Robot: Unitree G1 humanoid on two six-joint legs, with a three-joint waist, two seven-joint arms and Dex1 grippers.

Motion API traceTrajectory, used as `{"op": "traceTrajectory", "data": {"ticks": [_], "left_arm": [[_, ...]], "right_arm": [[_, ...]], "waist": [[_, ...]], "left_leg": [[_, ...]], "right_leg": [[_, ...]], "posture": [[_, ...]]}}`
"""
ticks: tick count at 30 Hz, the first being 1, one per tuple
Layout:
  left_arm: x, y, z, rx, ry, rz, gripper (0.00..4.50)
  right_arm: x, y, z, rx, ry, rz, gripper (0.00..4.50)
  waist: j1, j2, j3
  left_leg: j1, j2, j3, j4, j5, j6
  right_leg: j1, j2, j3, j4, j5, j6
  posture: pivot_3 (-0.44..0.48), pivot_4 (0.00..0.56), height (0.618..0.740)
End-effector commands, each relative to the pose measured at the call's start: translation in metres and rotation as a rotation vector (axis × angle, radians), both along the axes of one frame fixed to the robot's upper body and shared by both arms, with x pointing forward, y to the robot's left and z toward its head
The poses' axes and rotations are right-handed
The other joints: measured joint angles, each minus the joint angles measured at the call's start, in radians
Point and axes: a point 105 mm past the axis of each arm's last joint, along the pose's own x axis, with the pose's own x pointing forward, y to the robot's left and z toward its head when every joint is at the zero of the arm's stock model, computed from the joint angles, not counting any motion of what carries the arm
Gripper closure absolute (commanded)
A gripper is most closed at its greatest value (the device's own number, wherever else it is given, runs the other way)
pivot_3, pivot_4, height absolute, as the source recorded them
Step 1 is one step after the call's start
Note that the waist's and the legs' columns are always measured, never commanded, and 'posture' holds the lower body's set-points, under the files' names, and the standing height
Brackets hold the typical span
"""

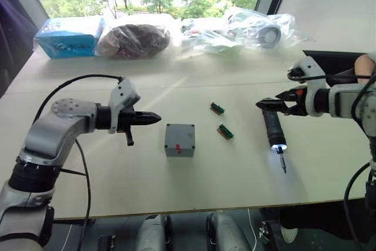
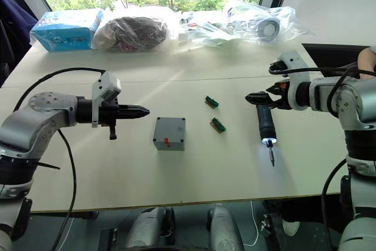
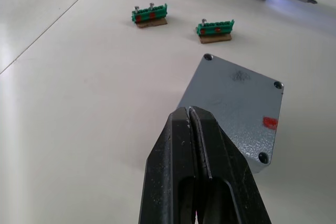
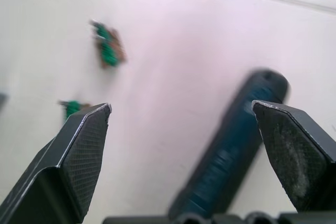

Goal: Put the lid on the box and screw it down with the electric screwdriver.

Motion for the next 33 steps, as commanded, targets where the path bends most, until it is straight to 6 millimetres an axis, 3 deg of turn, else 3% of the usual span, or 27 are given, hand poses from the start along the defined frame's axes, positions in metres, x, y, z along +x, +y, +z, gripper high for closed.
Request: {"op": "traceTrajectory", "data": {"ticks": [1,3,5,7,10,14,20,29,33], "left_arm": [[0.004,0.013,-0.007,0.056,-0.025,0.038,4.5],[0.005,0.012,-0.021,0.094,-0.009,0.039,4.5],[0.006,0.011,-0.027,0.104,0.002,0.027,4.5],[0.006,0.007,-0.037,0.111,0.02,0.02,4.5],[0.006,0.003,-0.053,0.143,0.027,0.013,4.5],[0.008,-0.005,-0.053,0.133,0.002,0.025,4.5],[-0.005,-0.014,-0.047,0.137,-0.002,-0.029,4.5],[0.019,-0.038,-0.048,0.139,-0.027,-0.081,4.5],[0.032,-0.028,-0.046,0.165,-0.05,-0.039,4.5]], "right_arm": [[-0.038,0.052,0.021,-0.005,-0.191,0.334,0.04],[-0.066,0.078,0.001,-0.08,-0.208,0.537,0.04],[-0.076,0.086,-0.015,-0.127,-0.201,0.608,0.04],[-0.082,0.098,-0.042,-0.176,-0.203,0.656,0.04],[-0.087,0.121,-0.062,-0.058,-0.167,0.679,0.04],[-0.082,0.129,-0.088,-0.056,-0.132,0.659,0.04],[-0.082,0.146,-0.092,0.077,-0.08,0.636,0.04],[-0.094,0.163,-0.088,0.16,-0.029,0.668,0.04],[-0.094,0.163,-0.083,0.163,-0.044,0.648,0.04]], "waist": [[0.003,0.0,0.0],[0.002,0.0,0.0],[0.003,-0.001,0.0],[0.003,-0.002,0.0],[0.0,-0.006,-0.002],[0.002,-0.007,-0.001],[0.001,-0.008,-0.001],[0.014,-0.009,-0.002],[0.019,-0.009,-0.002]], "left_leg": [[0.0,0.0,0.0,0.0,0.0,0.0],[0.001,0.0,0.0,-0.001,0.0,0.0],[0.001,0.0,-0.002,-0.001,0.0,0.0],[0.0,0.0,-0.002,0.001,0.0,0.0],[0.001,0.0,-0.002,0.002,0.0,0.0],[0.001,0.0,-0.002,0.003,0.0,0.0],[0.002,0.001,-0.002,0.004,0.0,0.0],[0.002,-0.001,-0.003,0.004,0.0,0.0],[0.002,-0.001,-0.002,0.004,0.0,0.0]], "right_leg": [[0.0,0.0,0.0,0.0,0.0,0.0],[0.0,0.0,0.0,0.001,0.0,0.0],[0.001,0.0,-0.002,0.001,0.0,0.0],[0.001,0.0,-0.002,0.001,0.0,0.0],[0.003,0.0,-0.002,0.0,-0.001,-0.001],[0.003,0.0,-0.001,0.001,0.0,-0.001],[0.003,-0.001,-0.002,0.004,0.0,0.0],[0.003,0.0,-0.002,0.005,0.0,0.0],[0.003,0.0,-0.002,0.005,0.0,0.0]], "posture": [[0.0,0.15,0.74],[0.0,0.15,0.74],[0.0,0.15,0.74],[0.0,0.15,0.74],[0.0,0.15,0.74],[0.0,0.15,0.74],[0.0,0.15,0.74],[0.0,0.15,0.74],[0.0,0.15,0.74]]}}
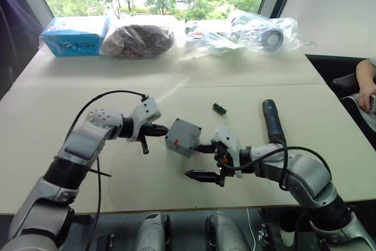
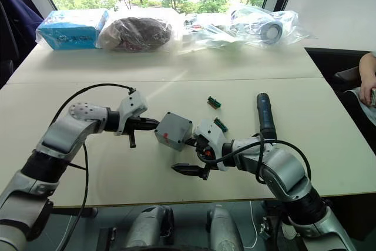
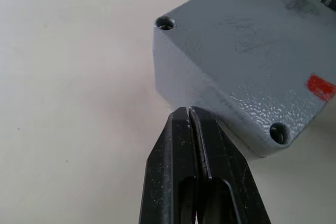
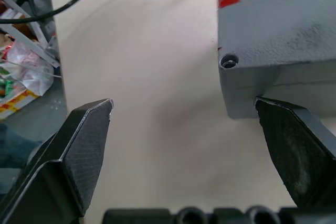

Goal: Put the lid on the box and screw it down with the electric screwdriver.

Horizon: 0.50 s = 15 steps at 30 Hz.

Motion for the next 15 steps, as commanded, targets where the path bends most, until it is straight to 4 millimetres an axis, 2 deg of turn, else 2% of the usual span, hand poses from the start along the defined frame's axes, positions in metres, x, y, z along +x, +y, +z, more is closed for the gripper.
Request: {"op": "traceTrajectory", "data": {"ticks": [1,7,9,12,15], "left_arm": [[0.005,0.009,0.009,0.019,-0.044,0.002,4.5],[-0.003,0.041,0.007,0.072,-0.023,0.067,4.5],[-0.017,0.047,0.004,0.093,0.007,0.053,4.5],[-0.042,0.045,0.0,0.064,0.078,0.021,4.5],[-0.053,0.036,-0.006,0.041,0.112,0.014,4.5]], "right_arm": [[-0.005,0.004,0.021,0.04,-0.069,0.012,0.04],[-0.004,-0.01,0.036,0.02,-0.149,-0.024,0.04],[0.002,-0.019,0.041,-0.019,-0.206,-0.057,0.04],[0.015,-0.032,0.041,-0.091,-0.273,-0.081,0.04],[0.03,-0.037,0.032,-0.127,-0.288,-0.092,0.04]], "waist": [[0.0,0.0,0.0],[-0.004,0.0,0.0],[-0.003,0.0,0.0],[-0.002,0.0,0.0],[0.005,0.0,0.0]], "left_leg": [[0.0,0.0,0.0,0.0,0.0,0.0],[0.0,0.001,0.0,0.0,0.0,0.0],[0.0,0.002,0.0,0.0,0.0,0.0],[0.0,0.003,0.0,0.0,0.0,0.0],[0.0,0.002,0.0,0.0,0.0,0.0]], "right_leg": [[0.0,0.0,0.0,0.0,0.0,0.0],[0.0,0.0,0.0,0.001,0.0,0.0],[0.0,0.0,0.0,0.001,0.0,0.0],[0.0,-0.001,0.0,0.0,0.0,0.0],[0.0,-0.001,0.0,0.0,-0.001,-0.002]], "posture": [[0.0,0.15,0.74],[0.0,0.15,0.74],[0.0,0.15,0.74],[0.0,0.15,0.74],[0.0,0.15,0.74]]}}
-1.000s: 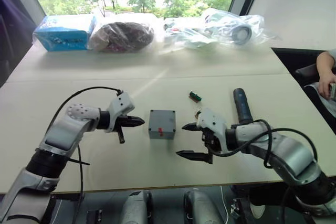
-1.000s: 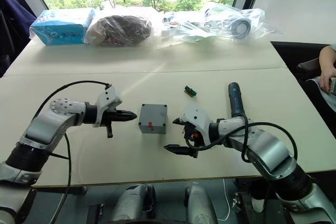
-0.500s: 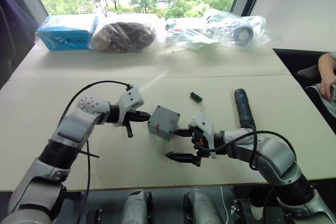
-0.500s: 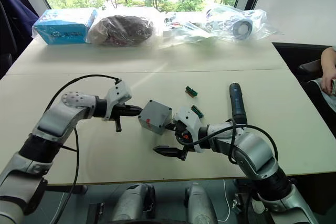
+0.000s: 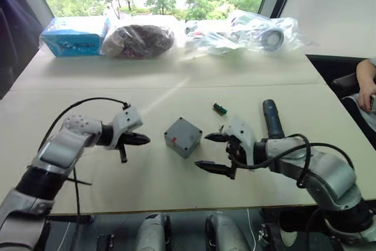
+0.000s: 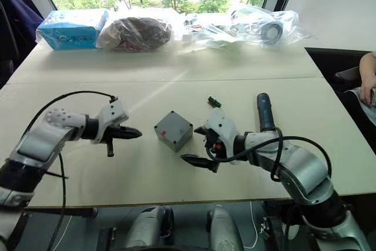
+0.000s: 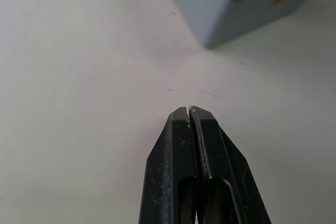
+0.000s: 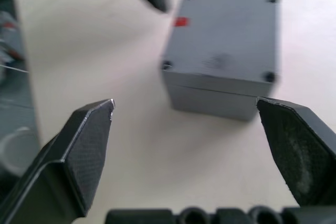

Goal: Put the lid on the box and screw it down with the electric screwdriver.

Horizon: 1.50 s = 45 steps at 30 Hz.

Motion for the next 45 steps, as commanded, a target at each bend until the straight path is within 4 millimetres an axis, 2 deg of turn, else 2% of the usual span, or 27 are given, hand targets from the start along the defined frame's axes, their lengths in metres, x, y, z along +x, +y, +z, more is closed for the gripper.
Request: {"op": "traceTrajectory", "data": {"ticks": [1,11,21,26,30,34,38,41,43,45], "left_arm": [[-0.009,-0.015,0.01,-0.045,-0.019,-0.029,4.5],[-0.003,-0.045,0.01,-0.118,-0.041,-0.075,4.5],[0.024,-0.047,0.019,-0.112,-0.137,-0.072,4.5],[0.023,-0.048,0.021,-0.106,-0.132,-0.1,4.5],[0.02,-0.048,0.02,-0.101,-0.121,-0.108,4.5],[0.016,-0.036,0.022,-0.09,-0.105,-0.082,4.5],[0.01,-0.023,0.031,-0.134,-0.062,-0.047,4.5],[0.007,-0.017,0.055,-0.222,-0.035,-0.024,4.5],[0.005,-0.024,0.073,-0.265,-0.05,-0.052,4.5],[0.003,-0.03,0.082,-0.28,-0.063,-0.068,4.5]], "right_arm": [[0.018,-0.002,-0.005,-0.038,-0.062,0.01,0.04],[0.032,0.011,-0.028,-0.066,-0.048,0.098,0.04],[-0.001,0.026,-0.026,-0.009,0.012,0.138,0.04],[-0.008,0.03,-0.024,0.009,0.03,0.131,0.04],[-0.005,0.03,-0.025,0.011,0.021,0.104,0.04],[0.001,0.02,-0.02,-0.031,-0.035,0.079,0.04],[0.003,0.002,0.0,0.01,-0.059,0.03,0.04],[0.019,-0.022,0.023,0.095,-0.143,-0.127,0.04],[0.037,-0.038,0.022,0.105,-0.166,-0.259,0.04],[0.044,-0.045,0.016,0.093,-0.169,-0.307,0.04]], "waist": [[0.002,0.0,0.0],[0.0,0.0,0.0],[0.001,0.0,0.0],[0.0,0.0,0.0],[0.001,0.0,0.0],[0.0,0.0,0.0],[0.0,0.0,0.0],[0.002,0.0,0.0],[0.002,-0.001,0.0],[0.003,-0.001,0.0]], "left_leg": [[0.0,0.0,0.0,0.0,0.0,0.0],[0.0,-0.001,0.0,0.005,0.0,0.0],[-0.001,-0.001,-0.001,0.008,-0.001,0.002],[-0.001,0.0,-0.001,0.008,-0.001,0.002],[-0.001,0.0,-0.001,0.009,-0.001,0.002],[-0.001,0.0,-0.001,0.009,-0.001,0.002],[-0.001,0.001,-0.001,0.009,-0.001,0.002],[-0.001,0.001,-0.002,0.009,-0.001,0.002],[-0.001,0.001,-0.002,0.009,-0.001,0.002],[-0.001,0.001,-0.002,0.009,-0.001,0.002]], "right_leg": [[0.0,0.0,0.0,0.0,-0.001,-0.002],[0.002,0.002,-0.001,0.001,0.001,0.001],[0.003,0.001,-0.002,0.001,0.001,0.001],[0.003,0.001,-0.002,0.001,0.001,0.001],[0.003,0.001,-0.002,0.001,0.001,0.001],[0.003,0.001,-0.002,0.001,0.001,0.001],[0.003,0.001,-0.002,0.001,0.0,0.001],[0.003,0.001,-0.002,0.001,0.0,0.001],[0.003,0.001,-0.002,0.001,0.0,0.001],[0.004,0.001,-0.002,0.001,0.0,0.001]], "posture": [[0.0,0.15,0.74],[0.0,0.15,0.74],[0.0,0.15,0.74],[0.0,0.15,0.74],[0.0,0.15,0.74],[0.0,0.15,0.74],[0.0,0.15,0.74],[0.0,0.15,0.74],[0.0,0.15,0.74],[0.0,0.15,0.74]]}}
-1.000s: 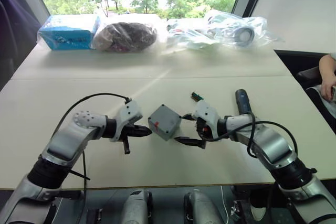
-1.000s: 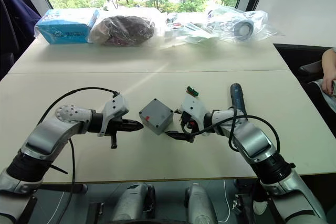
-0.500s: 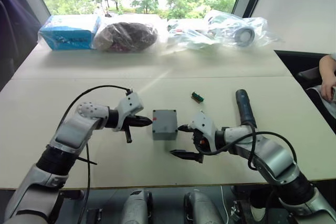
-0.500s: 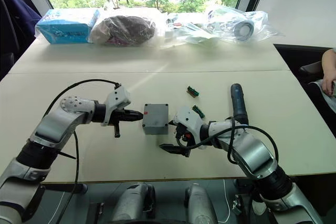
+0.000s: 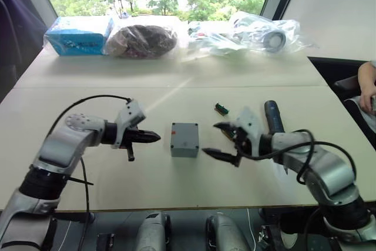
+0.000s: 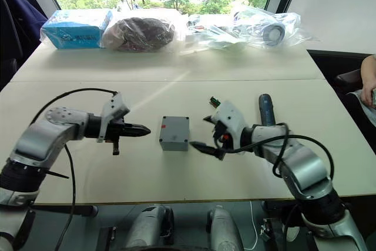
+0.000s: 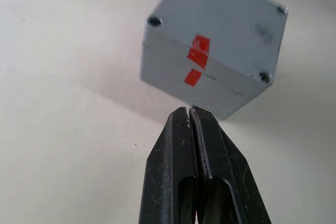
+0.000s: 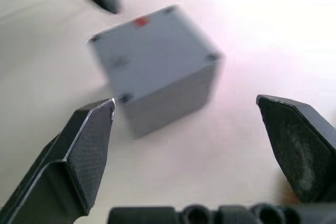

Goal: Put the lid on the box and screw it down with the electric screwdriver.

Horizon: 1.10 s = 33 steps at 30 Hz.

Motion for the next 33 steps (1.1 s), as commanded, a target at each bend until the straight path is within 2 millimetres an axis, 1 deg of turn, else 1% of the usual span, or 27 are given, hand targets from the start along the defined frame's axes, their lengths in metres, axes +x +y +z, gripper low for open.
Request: {"op": "traceTrajectory", "data": {"ticks": [1,3,4,6,8,10,17,23,24,26,27,31,32,33], "left_arm": [[-0.007,-0.015,0.031,-0.046,-0.078,-0.065,4.5],[-0.011,-0.024,0.031,-0.012,-0.104,-0.12,4.5],[-0.012,-0.028,0.031,-0.008,-0.116,-0.143,4.5],[-0.013,-0.033,0.031,-0.014,-0.12,-0.16,4.5],[-0.012,-0.036,0.027,-0.017,-0.117,-0.16,4.5],[-0.013,-0.037,0.024,-0.016,-0.115,-0.159,4.5],[-0.015,-0.04,0.022,-0.021,-0.114,-0.164,4.5],[-0.013,-0.038,0.019,-0.012,-0.111,-0.161,4.5],[-0.013,-0.038,0.019,-0.012,-0.111,-0.162,4.5],[-0.014,-0.038,0.019,-0.014,-0.109,-0.165,4.5],[-0.014,-0.038,0.019,-0.015,-0.109,-0.166,4.5],[-0.014,-0.037,0.017,-0.014,-0.108,-0.164,4.5],[-0.013,-0.037,0.017,-0.014,-0.108,-0.163,4.5],[-0.013,-0.036,0.017,-0.013,-0.107,-0.163,4.5]], "right_arm": [[0.014,-0.014,-0.003,-0.007,-0.03,-0.098,0.04],[0.025,-0.019,-0.014,-0.003,-0.005,-0.148,0.04],[0.031,-0.022,-0.019,-0.016,-0.014,-0.173,0.24],[0.036,-0.024,-0.025,-0.032,-0.022,-0.191,0.59],[0.036,-0.022,-0.03,-0.019,-0.002,-0.187,1.3],[0.034,-0.02,-0.034,-0.012,0.009,-0.185,1.79],[0.036,-0.021,-0.043,0.001,0.032,-0.224,1.79],[0.038,-0.02,-0.047,0.007,0.041,-0.236,1.79],[0.038,-0.02,-0.046,0.01,0.04,-0.237,2.04],[0.039,-0.02,-0.046,0.007,0.035,-0.241,2.41],[0.039,-0.02,-0.046,0.008,0.034,-0.244,2.74],[0.039,-0.02,-0.047,0.008,0.034,-0.248,4.39],[0.039,-0.02,-0.047,0.008,0.034,-0.248,4.48],[0.039,-0.02,-0.047,0.008,0.035,-0.247,4.48]], "waist": [[0.0,0.0,0.0],[-0.003,0.0,0.0],[-0.004,0.0,0.0],[-0.006,0.001,0.0],[-0.007,0.001,0.0],[-0.007,0.001,0.0],[-0.004,0.001,0.0],[-0.004,0.001,0.0],[-0.004,0.001,0.0],[-0.004,0.001,0.0],[-0.004,0.001,0.0],[-0.004,0.001,0.0],[-0.004,0.001,0.0],[-0.004,0.001,0.0]], "left_leg": [[0.0,0.0,0.0,0.0,0.0,0.0],[0.0,-0.001,0.001,0.0,0.0,0.0],[0.0,-0.002,0.001,0.0,0.0,0.001],[0.001,-0.002,0.001,0.0,0.0,0.001],[0.001,-0.002,0.002,0.0,0.0,0.001],[0.0,-0.002,0.002,0.0,0.0,0.001],[0.0,-0.002,0.001,0.0,0.0,0.001],[0.0,-0.002,0.001,0.0,0.0,0.001],[0.0,-0.002,0.001,0.0,0.0,0.001],[0.0,-0.002,0.001,0.0,0.0,0.001],[0.0,-0.002,0.001,0.0,0.0,0.001],[0.0,-0.002,0.001,0.0,0.0,0.001],[0.0,-0.002,0.001,0.0,0.0,0.001],[0.0,-0.002,0.001,0.0,0.0,0.001]], "right_leg": [[0.0,0.0,0.0,0.0,-0.001,-0.001],[0.0,-0.001,0.001,0.0,-0.001,-0.002],[0.0,0.0,0.001,0.0,-0.001,-0.001],[0.0,0.0,0.001,0.0,0.0,0.001],[0.0,0.001,0.001,0.0,0.0,0.001],[0.0,0.001,0.001,0.0,0.0,0.001],[0.0,0.001,0.001,0.0,0.0,0.001],[0.0,0.0,0.001,0.0,0.0,0.001],[0.0,0.0,0.001,0.0,0.0,0.001],[0.0,0.0,0.001,0.0,0.0,0.001],[0.0,0.0,0.001,0.0,0.0,0.001],[0.0,0.0,0.001,0.0,0.0,0.001],[0.0,0.0,0.001,0.0,0.0,0.001],[0.0,0.0,0.001,0.0,0.0,0.001]], "posture": [[0.0,0.15,0.74],[0.0,0.15,0.74],[0.0,0.15,0.74],[0.0,0.15,0.74],[0.0,0.15,0.74],[0.0,0.15,0.74],[0.0,0.15,0.74],[0.0,0.15,0.74],[0.0,0.15,0.74],[0.0,0.15,0.74],[0.0,0.15,0.74],[0.0,0.15,0.74],[0.0,0.15,0.74],[0.0,0.15,0.74]]}}
